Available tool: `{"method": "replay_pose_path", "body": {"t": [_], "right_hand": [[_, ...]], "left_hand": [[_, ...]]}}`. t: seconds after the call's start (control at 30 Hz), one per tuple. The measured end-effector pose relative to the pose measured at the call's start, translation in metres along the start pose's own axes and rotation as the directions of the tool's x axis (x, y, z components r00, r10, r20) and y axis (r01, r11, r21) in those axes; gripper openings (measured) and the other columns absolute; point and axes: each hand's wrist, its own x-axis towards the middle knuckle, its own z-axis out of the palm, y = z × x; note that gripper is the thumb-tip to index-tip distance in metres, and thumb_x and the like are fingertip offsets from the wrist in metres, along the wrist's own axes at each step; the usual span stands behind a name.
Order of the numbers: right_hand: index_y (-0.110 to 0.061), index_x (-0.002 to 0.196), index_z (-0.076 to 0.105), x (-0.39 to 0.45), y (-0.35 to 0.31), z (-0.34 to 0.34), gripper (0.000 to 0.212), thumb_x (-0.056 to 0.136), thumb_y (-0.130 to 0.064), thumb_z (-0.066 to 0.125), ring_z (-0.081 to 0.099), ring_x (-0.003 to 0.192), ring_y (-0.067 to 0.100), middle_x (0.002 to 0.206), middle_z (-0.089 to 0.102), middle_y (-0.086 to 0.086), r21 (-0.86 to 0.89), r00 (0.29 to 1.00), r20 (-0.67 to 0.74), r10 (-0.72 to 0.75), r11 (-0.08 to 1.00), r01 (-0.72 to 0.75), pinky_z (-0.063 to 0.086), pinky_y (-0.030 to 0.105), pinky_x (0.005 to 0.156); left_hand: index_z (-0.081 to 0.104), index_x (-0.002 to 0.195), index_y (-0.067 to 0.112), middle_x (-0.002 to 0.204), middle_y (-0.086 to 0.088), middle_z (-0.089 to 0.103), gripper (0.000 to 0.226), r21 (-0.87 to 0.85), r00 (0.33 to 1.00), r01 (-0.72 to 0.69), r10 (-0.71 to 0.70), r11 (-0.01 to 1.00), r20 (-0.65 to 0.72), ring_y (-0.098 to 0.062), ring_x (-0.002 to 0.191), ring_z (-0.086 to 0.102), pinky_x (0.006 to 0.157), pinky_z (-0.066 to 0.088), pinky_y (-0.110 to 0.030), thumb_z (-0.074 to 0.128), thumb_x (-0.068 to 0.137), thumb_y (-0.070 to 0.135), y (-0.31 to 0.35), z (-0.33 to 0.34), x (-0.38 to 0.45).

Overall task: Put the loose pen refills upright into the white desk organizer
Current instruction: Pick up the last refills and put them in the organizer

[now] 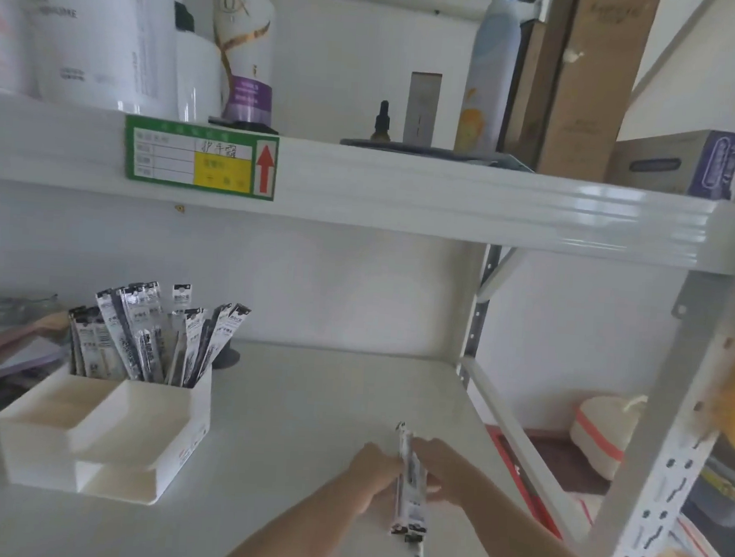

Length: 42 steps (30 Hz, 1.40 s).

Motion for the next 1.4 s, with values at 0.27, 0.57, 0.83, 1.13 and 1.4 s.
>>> {"method": "replay_pose_path", "body": {"t": [0.27,0.57,0.83,1.13,1.4], "right_hand": [[-0.001,0.063,0.044,0.021,0.012,0.021,0.022,0.084,0.004,0.046,0.046,0.055,0.024,0.061,0.044,0.015,0.185,1.0,-0.021,-0.02,0.982,0.024,0.035,0.034,0.055],[-0.002,0.069,0.048,0.01,-0.057,0.062,0.02,0.089,-0.003,0.048,0.046,0.058,0.023,0.062,0.044,0.011,0.097,0.989,0.087,-0.121,0.989,0.112,0.032,0.028,0.049],[-0.001,0.07,0.065,-0.073,-0.182,0.146,0.027,0.085,-0.021,0.058,0.054,0.073,0.021,0.072,0.059,0.014,0.027,0.794,-0.063,-0.605,0.794,0.608,0.041,0.032,0.067],[-0.014,0.049,0.04,-0.116,-0.275,0.269,0.039,0.083,-0.022,0.058,0.035,0.048,0.012,0.051,0.039,0.0,-0.099,0.659,-0.012,-0.752,0.657,0.748,0.027,0.022,0.049],[0.001,0.076,0.064,-0.096,-0.275,0.321,0.024,0.084,-0.021,0.062,0.053,0.074,0.024,0.08,0.062,0.023,-0.108,0.742,0.041,-0.669,0.735,0.669,0.048,0.038,0.075]], "left_hand": [[0.062,0.092,-0.001,0.093,-0.021,0.067,0.014,0.081,0.998,-0.053,0.052,0.995,0.023,-0.028,0.09,0.067,0.08,0.053,-0.032,0.052,0.086,0.006,0.001,0.026,-0.011],[0.057,0.097,0.005,0.067,-0.006,0.053,0.016,0.103,0.993,-0.083,0.091,0.991,-0.073,-0.029,0.092,0.066,0.071,0.054,-0.034,0.046,0.086,0.008,0.012,-0.052,-0.012],[0.04,0.121,-0.001,0.067,0.006,0.046,0.03,0.26,0.753,-0.526,0.586,0.81,-0.299,-0.011,0.057,0.05,0.036,0.037,-0.007,0.043,0.092,0.007,0.034,-0.219,-0.036],[0.042,0.09,0.015,0.07,0.006,0.052,0.019,0.151,0.589,-0.743,0.744,0.652,-0.315,-0.007,0.063,0.054,0.05,0.044,-0.005,0.054,0.086,0.001,-0.001,-0.393,-0.053],[0.054,0.093,0.041,0.089,0.011,0.068,0.043,-0.015,0.629,-0.753,0.712,0.658,-0.313,0.001,0.081,0.067,0.069,0.059,-0.018,0.063,0.08,0.001,-0.053,-0.428,-0.014]]}}
